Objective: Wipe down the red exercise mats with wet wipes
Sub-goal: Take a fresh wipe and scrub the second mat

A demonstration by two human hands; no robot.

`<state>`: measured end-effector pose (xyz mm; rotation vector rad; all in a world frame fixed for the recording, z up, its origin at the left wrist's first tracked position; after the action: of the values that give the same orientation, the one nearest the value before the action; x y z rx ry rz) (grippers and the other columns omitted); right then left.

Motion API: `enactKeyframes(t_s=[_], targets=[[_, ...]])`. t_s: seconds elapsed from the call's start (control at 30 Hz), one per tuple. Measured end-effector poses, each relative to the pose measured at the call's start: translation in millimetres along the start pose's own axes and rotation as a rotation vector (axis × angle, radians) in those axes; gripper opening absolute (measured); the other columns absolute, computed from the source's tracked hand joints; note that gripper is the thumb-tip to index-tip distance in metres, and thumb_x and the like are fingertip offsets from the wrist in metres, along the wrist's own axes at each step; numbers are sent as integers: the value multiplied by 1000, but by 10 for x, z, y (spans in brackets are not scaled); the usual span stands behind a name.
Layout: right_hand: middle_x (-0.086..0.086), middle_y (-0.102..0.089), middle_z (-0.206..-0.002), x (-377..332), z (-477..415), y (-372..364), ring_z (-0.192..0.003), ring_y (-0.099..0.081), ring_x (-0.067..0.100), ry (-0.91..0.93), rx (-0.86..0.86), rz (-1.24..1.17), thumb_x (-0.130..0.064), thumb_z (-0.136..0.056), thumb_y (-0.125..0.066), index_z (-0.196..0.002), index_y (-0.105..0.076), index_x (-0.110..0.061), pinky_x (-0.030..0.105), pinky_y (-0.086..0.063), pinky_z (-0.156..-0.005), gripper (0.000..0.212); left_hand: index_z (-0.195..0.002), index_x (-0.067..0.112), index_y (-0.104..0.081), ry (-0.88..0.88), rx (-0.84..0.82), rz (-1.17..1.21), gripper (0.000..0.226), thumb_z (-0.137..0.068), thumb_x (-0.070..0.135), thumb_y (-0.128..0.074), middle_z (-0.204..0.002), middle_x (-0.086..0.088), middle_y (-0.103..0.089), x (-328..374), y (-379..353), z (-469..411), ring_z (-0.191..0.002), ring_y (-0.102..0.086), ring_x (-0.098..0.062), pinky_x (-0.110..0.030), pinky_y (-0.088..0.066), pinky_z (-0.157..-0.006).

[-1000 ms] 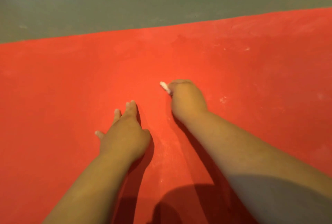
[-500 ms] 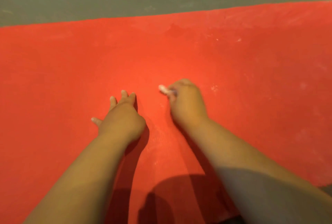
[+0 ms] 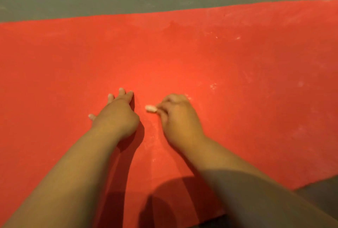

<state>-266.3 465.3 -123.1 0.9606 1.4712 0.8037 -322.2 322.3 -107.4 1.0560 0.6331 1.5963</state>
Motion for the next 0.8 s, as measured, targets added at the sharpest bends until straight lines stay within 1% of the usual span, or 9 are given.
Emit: enactKeyframes(t_s=[0.07,0.13,0.2,0.3,0.37,0.47,0.57,0.7,0.8], targets=[[0,-63,-89,40,239,85,-88,-56,25,125,-15,-92,-21,-87,-61,-93,-75,-16,36,-45,-75,16,-152,32,-14,-47,-23,-27,78,-87,3,-45,-159,13,5,-48,32,-17,-147,3,-15,-58,-15,-115],[1,-65,-90,313,289,274,-88,-58,28,138,-11,6,-28,-87,-61,-94,-76,-20,39,-45,-76,19,-152,29,-13,-88,-45,-97,77,-89,3,-48,-160,10,5,-89,70,-11,-148,0,-17,-48,-16,-117],[10,-64,-91,656,166,450,-90,-57,34,-59,87,94,-22,-87,-62,-93,-76,-13,39,-42,-78,18,-153,27,-12,-98,-65,-150,77,-90,4,-51,-160,6,5,-97,122,12,-148,-2,-19,-37,-14,-118],[17,-63,-95,807,-145,413,-94,-55,33,-314,161,143,-12,-87,-58,-98,-73,-6,37,-34,-80,20,-153,27,-11,-59,-85,-167,78,-91,7,-53,-160,1,7,-56,178,47,-148,-3,-23,-35,-13,-116],[14,-64,-98,481,-172,223,-96,-55,29,-253,90,149,-10,-88,-55,-97,-72,-7,35,-34,-82,20,-153,27,-10,-45,-88,-182,78,-91,8,-53,-160,0,8,-30,179,65,-148,-2,-24,-35,-13,-116],[6,-66,-94,57,150,49,-92,-57,28,32,20,-23,-7,-84,-60,-92,-74,-10,35,-44,-82,17,-153,26,-10,-51,-69,-202,78,-91,8,-53,-160,0,7,-33,169,62,-148,-3,-24,-35,-13,-116],[5,-67,-91,356,273,282,-90,-59,27,143,-10,0,-12,-85,-64,-94,-75,-16,36,-46,-81,15,-153,26,-10,-48,-54,-194,78,-90,4,-50,-160,0,7,-20,126,65,-148,-3,-25,-37,-13,-117],[17,-62,-94,888,-165,430,-93,-56,34,-294,153,150,-15,-90,-55,-100,-73,-9,37,-37,-81,21,-153,24,-9,-33,-58,-187,78,-88,-1,-44,-160,1,9,19,93,56,-148,-1,-26,-40,-15,-118],[12,-62,-98,480,-236,164,-96,-54,29,-270,120,178,-11,-89,-50,-102,-71,-10,33,-35,-83,24,-153,23,-8,-39,-54,-198,79,-87,-3,-41,-160,1,9,39,81,35,-147,-1,-27,-42,-16,-118]])
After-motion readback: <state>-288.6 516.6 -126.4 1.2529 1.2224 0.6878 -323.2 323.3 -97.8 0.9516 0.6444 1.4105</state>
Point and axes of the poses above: each hand's wrist, its own z-axis away from the middle knuckle, its own y-axis out of the back of the hand, x = y × z, the point moved 1 cm from there along -z, towards the middle knuckle
